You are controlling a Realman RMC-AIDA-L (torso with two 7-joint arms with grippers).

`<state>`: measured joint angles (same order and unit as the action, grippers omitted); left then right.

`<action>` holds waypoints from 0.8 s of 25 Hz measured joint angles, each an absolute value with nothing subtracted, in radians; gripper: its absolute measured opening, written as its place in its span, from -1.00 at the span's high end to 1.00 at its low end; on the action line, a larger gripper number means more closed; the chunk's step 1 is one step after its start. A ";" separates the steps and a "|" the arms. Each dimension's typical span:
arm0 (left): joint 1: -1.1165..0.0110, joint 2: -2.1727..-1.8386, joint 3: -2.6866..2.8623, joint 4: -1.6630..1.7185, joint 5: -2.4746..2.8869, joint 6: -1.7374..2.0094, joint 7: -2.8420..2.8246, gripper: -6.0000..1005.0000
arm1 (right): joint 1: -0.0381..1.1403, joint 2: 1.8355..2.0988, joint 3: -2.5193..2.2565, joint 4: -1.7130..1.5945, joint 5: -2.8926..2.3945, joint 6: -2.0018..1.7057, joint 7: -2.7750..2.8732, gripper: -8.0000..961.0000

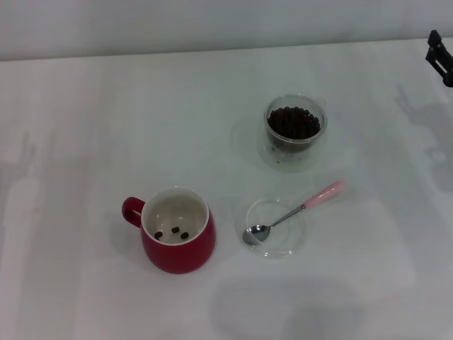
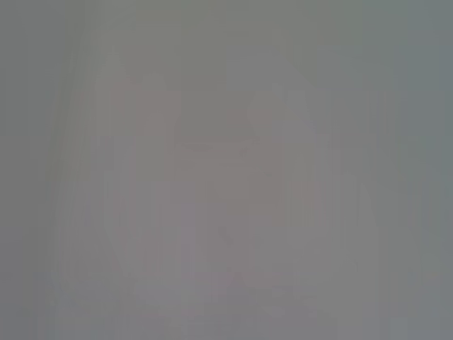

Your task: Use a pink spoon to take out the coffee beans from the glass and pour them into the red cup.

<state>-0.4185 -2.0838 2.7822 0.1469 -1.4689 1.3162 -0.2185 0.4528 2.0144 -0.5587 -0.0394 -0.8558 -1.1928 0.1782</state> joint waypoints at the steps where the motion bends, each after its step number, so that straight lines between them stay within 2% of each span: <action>1: -0.419 -2.084 2.782 0.149 -1.470 1.316 -0.215 -0.78 | 0.458 2.015 -0.559 -0.039 -0.855 -1.178 0.179 -0.82; 11: -0.456 -2.085 2.773 0.146 -1.474 1.281 -0.212 -0.78 | 0.498 2.025 -0.557 -0.030 -0.793 -1.070 0.184 -0.82; 20: -0.488 -2.085 2.752 0.143 -1.475 1.225 -0.212 -0.78 | 0.519 2.022 -0.557 -0.035 -0.758 -1.020 0.187 -0.82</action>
